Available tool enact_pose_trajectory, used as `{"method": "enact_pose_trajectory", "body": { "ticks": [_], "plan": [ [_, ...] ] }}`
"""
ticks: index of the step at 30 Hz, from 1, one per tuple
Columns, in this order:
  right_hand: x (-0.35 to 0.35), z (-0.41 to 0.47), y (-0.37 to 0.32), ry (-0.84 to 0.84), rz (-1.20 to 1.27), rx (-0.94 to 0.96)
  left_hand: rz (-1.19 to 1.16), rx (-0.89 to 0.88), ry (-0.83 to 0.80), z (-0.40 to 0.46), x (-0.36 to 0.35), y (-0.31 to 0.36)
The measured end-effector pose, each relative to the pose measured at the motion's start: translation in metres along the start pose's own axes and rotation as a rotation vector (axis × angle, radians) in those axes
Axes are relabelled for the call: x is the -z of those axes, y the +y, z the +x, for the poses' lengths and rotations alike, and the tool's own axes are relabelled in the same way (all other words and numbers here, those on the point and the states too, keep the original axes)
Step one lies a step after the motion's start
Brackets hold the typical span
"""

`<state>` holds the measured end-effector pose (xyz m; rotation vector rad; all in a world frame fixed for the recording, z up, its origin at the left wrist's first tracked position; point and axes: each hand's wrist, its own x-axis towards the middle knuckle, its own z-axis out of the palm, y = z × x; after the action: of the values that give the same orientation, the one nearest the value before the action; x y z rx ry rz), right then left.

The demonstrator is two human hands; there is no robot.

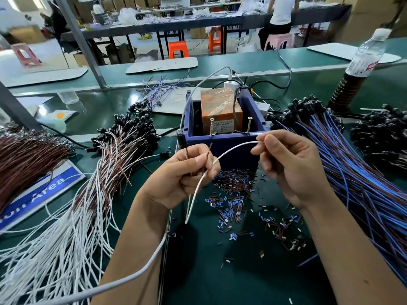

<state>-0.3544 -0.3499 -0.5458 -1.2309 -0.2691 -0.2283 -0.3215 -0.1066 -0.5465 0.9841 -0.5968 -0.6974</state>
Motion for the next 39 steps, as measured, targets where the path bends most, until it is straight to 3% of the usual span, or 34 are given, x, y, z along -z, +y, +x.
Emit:
{"method": "enact_pose_trajectory", "body": {
  "ticks": [5,11,15,18,25,30,32,35,39],
  "plan": [
    [0.004,-0.001,-0.003,-0.072,0.169,-0.02,0.017,-0.04,0.131,0.0,0.0,-0.003],
    [-0.005,-0.004,0.011,-0.165,-0.236,0.003,0.131,0.042,0.05,0.004,-0.009,-0.006],
    [-0.011,-0.001,0.018,-0.16,-0.271,0.07,0.157,0.045,0.068,0.009,-0.012,-0.009],
    [-0.01,-0.002,0.021,-0.186,-0.28,-0.008,0.194,0.003,0.14,0.014,-0.01,-0.013],
    [-0.016,-0.004,0.018,-0.022,-0.288,-0.029,0.189,0.009,0.145,0.017,-0.008,-0.017],
    [-0.017,-0.005,0.015,-0.006,-0.128,-0.051,0.158,-0.051,0.125,0.018,-0.011,-0.015],
    [-0.013,-0.004,0.013,0.073,-0.006,-0.047,0.144,-0.076,0.13,0.017,-0.011,-0.015],
    [-0.008,-0.001,0.011,0.188,-0.011,0.002,0.1,-0.132,0.171,0.016,-0.008,-0.014],
    [-0.027,-0.006,0.021,0.123,-0.094,-0.036,0.219,-0.221,0.321,0.023,-0.01,-0.021]
  ]
}}
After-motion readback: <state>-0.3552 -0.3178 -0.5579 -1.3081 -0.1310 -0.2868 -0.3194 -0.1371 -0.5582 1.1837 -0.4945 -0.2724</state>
